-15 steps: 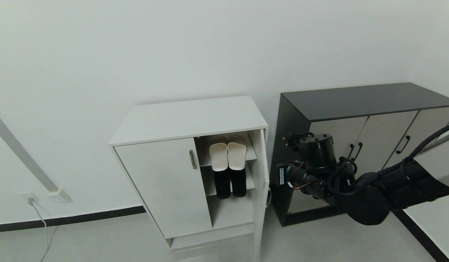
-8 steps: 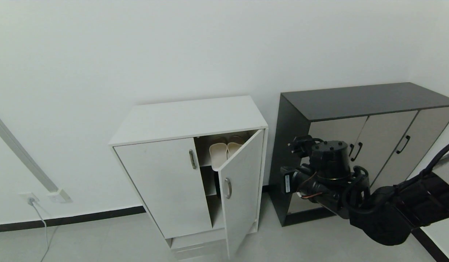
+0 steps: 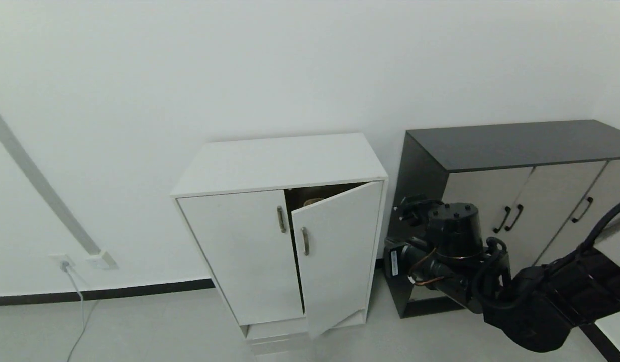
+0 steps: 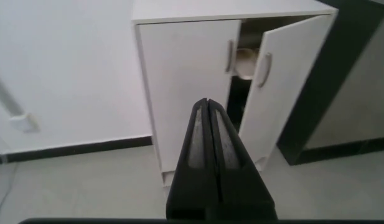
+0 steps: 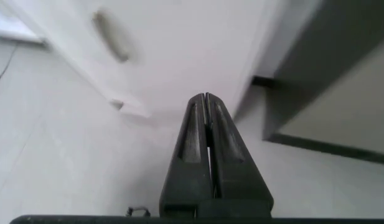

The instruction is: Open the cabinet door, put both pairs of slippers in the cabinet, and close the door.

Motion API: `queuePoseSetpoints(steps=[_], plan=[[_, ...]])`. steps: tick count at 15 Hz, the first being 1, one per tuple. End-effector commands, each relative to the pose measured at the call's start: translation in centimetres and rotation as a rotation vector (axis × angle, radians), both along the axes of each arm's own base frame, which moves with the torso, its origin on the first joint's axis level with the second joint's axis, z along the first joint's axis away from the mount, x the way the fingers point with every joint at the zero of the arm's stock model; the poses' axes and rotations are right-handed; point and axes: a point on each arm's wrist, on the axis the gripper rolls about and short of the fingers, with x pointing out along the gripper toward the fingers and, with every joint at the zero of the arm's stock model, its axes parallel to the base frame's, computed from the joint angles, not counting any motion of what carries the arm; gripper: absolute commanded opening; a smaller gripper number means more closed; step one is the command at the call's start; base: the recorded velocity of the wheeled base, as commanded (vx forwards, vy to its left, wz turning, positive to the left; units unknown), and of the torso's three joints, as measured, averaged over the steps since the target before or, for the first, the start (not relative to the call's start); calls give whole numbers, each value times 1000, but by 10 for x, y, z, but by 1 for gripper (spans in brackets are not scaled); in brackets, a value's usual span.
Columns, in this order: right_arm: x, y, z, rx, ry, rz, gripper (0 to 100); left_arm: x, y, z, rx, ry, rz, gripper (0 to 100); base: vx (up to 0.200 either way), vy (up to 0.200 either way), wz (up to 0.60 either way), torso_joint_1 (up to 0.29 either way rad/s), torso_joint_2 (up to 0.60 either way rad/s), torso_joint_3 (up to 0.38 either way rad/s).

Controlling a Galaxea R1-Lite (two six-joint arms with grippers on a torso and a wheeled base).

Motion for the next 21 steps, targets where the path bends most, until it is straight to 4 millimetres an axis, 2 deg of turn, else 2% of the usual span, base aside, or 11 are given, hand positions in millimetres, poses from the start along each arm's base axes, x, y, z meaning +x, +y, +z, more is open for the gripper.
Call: queuePoseSetpoints(steps=[1, 8, 13, 17, 21], plan=[[-2, -1, -3, 4, 5, 21, 0, 0, 0, 0, 0, 1, 1, 0, 0, 0, 0, 0, 0, 0], [-9, -5, -13, 5, -10, 42, 0, 0, 0, 0, 0, 1, 0, 0, 0, 0, 0, 0, 0, 0], [-40, -22, -30, 74, -54, 248, 0, 0, 0, 0, 0, 1, 1, 0, 0, 0, 0, 0, 0, 0], [-62, -30, -39, 76, -68, 300, 0, 0, 0, 0, 0, 1, 1, 0, 0, 0, 0, 0, 0, 0], [-72, -29, -43, 70, -60, 330, 0, 0, 0, 0, 0, 1, 0, 0, 200, 0, 0, -3, 0, 5]])
